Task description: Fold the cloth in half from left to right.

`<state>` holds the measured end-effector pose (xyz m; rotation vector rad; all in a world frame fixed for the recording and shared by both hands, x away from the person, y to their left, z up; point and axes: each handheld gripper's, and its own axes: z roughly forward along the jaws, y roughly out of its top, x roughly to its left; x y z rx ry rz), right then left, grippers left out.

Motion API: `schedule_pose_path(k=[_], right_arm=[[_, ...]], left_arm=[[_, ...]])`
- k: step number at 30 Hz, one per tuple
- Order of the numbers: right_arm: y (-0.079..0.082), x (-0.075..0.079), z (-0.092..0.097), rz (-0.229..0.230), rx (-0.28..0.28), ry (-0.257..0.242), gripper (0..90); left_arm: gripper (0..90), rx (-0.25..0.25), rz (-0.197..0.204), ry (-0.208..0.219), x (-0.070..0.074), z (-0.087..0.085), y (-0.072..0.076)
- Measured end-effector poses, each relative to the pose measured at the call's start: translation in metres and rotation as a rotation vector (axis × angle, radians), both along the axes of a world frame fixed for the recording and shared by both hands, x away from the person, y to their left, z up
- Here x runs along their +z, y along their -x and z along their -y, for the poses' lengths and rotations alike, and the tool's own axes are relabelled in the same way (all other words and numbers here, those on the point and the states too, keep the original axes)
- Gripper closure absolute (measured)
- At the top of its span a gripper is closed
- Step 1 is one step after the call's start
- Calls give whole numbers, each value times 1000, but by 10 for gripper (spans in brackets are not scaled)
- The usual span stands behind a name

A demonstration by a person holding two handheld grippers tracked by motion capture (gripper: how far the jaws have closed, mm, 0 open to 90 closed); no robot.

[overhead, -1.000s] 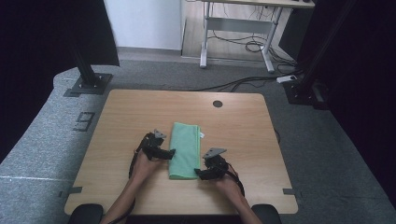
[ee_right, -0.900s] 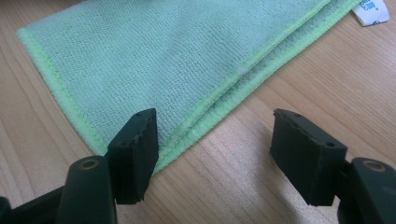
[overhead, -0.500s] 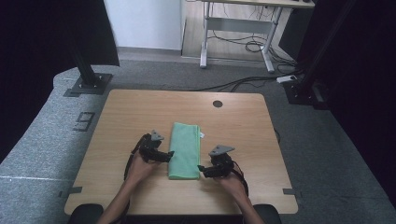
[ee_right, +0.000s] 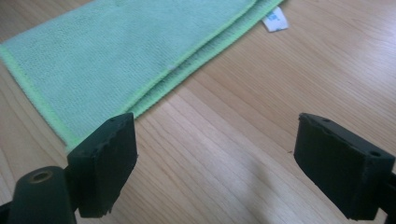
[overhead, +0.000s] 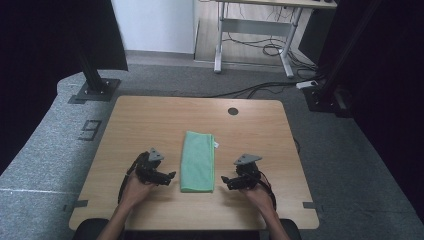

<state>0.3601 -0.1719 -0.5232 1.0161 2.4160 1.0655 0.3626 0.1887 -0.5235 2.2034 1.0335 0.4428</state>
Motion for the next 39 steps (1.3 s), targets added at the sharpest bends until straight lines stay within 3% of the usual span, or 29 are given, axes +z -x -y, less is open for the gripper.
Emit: schedule_pose_path(k=[6, 11, 16, 22, 29, 35, 39], right_arm=[[1, -1, 10, -2, -27, 6, 31], [0, -7, 19, -7, -51, 24, 0], [-3, -16, 27, -20, -71, 42, 0], [-5, -24, 30, -31, -80, 48, 0], [-8, -31, 33, -46, -85, 33, 0], [-9, -33, 33, -30, -109, 17, 0], [-9, -33, 31, -29, -130, 18, 0]], left_arm=[[0, 9, 35, 15, -3, -12, 12], [0, 9, 42, 18, -7, -19, 15], [0, 18, 20, 34, -14, -25, 13], [0, 16, -19, 13, -24, -26, 10], [0, -4, -4, -25, -25, -20, 10], [0, -5, -47, 1, -25, -21, 7], [0, -4, -48, 1, -25, -21, 7]])
